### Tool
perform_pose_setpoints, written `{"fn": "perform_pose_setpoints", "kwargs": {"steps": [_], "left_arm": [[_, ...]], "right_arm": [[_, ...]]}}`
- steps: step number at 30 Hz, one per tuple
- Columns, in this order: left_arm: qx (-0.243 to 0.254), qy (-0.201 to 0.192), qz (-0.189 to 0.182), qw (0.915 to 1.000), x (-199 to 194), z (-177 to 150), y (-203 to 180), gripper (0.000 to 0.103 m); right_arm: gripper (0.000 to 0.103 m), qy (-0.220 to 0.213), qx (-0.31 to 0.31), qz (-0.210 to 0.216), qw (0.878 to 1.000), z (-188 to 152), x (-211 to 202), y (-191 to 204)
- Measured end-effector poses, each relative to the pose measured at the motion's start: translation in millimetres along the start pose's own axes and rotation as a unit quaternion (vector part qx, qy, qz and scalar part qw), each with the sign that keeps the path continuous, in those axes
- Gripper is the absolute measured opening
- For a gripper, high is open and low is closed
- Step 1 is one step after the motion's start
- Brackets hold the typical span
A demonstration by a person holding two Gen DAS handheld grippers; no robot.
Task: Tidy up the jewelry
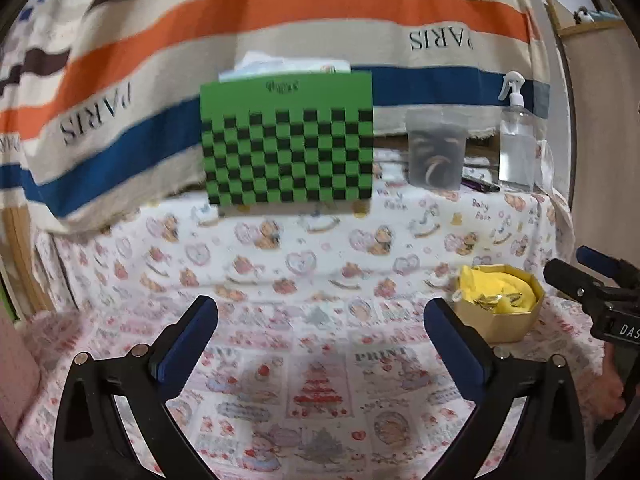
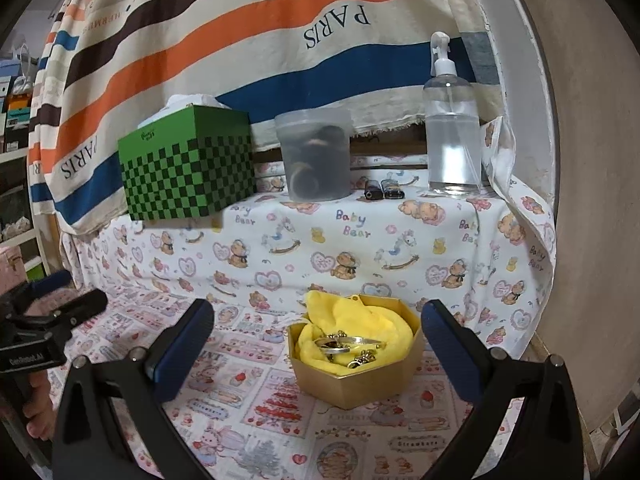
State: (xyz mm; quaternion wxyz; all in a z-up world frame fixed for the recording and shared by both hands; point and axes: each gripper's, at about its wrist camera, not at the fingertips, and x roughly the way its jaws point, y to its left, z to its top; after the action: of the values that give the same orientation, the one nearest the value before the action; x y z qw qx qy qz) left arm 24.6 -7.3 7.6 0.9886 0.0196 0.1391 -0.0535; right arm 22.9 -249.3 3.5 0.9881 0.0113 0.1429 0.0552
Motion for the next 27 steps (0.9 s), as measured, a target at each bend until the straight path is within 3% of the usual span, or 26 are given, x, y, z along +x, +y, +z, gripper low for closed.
{"fn": "perform_pose_setpoints", "kwargs": {"steps": [3, 7, 15, 27], "left_arm": [[-0.001, -0.020, 0.004, 0.9998, -4.3, -4.9, -1.3, 0.103], [-0.012, 0.003, -0.016, 0.9998, 3.5, -5.6, 1.4, 0.103], [-0.036, 0.009, 0.023, 0.9990, 6.8, -7.0, 9.6, 0.103], [-0.024, 0.002, 0.025, 0.9994, 3.8, -6.5, 6.1, 0.103]], "right_arm": [[0.103, -0.001, 0.003, -0.005, 1.000, -2.7, 1.6, -2.2], [0.103, 0.003, 0.008, -0.002, 1.000, -2.4, 3.1, -4.7], [0.103, 0.003, -0.007, -0.011, 1.000, -3.0, 3.5, 1.3], [0.103, 0.002, -0.015, -0.013, 1.000, -2.8, 3.5, 3.9]]}}
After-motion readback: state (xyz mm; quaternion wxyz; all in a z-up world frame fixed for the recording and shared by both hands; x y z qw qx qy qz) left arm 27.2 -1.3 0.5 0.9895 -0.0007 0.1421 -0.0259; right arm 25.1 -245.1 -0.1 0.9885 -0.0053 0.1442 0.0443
